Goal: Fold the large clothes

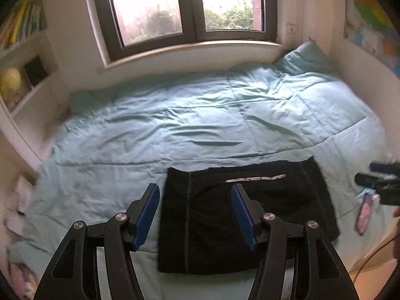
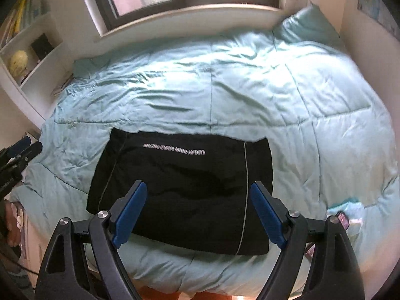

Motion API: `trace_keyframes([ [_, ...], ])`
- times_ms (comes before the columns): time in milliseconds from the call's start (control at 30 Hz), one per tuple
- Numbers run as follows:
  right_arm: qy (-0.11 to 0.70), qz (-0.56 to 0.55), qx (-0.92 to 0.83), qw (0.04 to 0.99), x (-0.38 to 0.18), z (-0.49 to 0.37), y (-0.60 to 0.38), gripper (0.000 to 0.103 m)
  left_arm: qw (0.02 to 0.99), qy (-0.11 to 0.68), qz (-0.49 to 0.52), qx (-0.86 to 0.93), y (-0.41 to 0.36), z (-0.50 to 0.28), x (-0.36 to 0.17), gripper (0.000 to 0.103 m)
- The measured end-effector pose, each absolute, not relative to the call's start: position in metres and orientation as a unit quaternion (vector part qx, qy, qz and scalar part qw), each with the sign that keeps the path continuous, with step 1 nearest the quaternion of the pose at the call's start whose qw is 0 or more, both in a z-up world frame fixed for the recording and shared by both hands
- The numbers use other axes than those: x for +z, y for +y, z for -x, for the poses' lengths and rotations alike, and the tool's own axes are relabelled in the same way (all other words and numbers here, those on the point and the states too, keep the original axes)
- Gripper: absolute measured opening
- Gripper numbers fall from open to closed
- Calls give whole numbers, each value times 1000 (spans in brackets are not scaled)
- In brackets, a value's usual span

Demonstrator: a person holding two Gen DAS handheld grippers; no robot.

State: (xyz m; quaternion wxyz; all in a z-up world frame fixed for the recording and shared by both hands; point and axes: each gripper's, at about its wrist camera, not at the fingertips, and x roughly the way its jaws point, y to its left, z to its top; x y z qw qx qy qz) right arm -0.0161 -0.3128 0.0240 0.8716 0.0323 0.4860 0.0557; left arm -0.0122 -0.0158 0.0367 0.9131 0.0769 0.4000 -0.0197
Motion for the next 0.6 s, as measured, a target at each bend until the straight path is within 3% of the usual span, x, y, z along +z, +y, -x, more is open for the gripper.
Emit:
trace_keyframes([
  [600, 494, -29, 37, 868, 20, 16, -325, 88, 904, 426, -35, -11, -27, 15, 34, 62],
])
